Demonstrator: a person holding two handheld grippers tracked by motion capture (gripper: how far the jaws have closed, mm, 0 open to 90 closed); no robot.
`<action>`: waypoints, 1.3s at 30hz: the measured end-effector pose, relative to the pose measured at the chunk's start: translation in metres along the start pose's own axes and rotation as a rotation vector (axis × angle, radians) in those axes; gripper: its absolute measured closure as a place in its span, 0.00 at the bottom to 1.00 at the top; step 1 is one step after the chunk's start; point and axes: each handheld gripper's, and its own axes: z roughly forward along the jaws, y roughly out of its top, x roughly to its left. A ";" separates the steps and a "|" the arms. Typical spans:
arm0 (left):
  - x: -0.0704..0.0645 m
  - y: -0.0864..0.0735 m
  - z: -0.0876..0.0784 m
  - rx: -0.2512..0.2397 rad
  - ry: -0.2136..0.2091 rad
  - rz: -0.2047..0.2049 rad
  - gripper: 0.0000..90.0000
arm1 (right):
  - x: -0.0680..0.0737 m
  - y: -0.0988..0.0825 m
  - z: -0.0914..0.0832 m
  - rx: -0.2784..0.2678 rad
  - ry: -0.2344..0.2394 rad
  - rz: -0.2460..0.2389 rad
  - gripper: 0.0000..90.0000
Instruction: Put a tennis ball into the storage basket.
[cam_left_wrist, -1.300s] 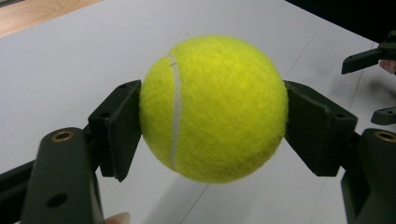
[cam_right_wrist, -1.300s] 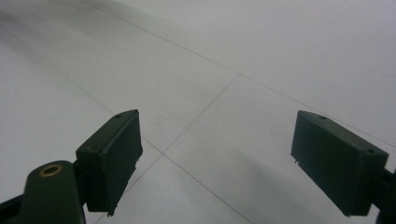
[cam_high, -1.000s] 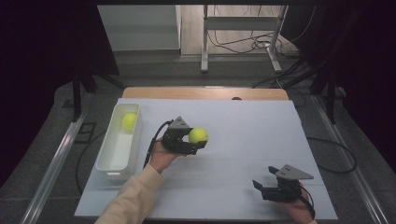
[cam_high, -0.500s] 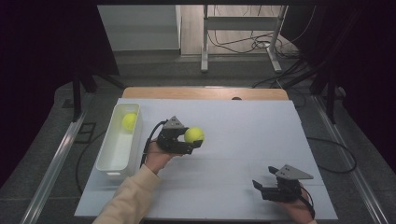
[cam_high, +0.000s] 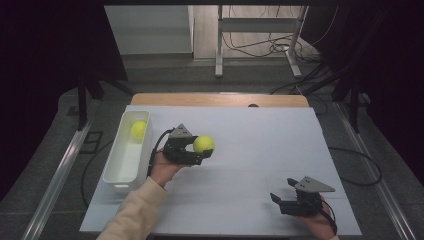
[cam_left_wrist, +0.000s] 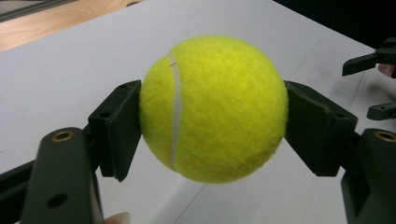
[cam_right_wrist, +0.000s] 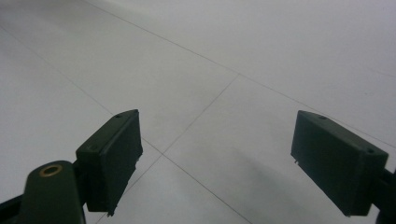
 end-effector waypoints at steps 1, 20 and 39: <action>0.000 0.000 -0.001 -0.003 0.001 -0.001 0.28 | 0.000 0.000 0.000 0.000 0.000 0.000 0.18; 0.007 -0.007 -0.017 -0.029 0.019 -0.024 0.28 | 0.000 0.000 0.000 0.001 -0.002 -0.001 0.18; 0.011 -0.007 -0.030 -0.056 0.033 -0.035 0.28 | 0.000 0.000 0.000 0.003 -0.003 -0.004 0.18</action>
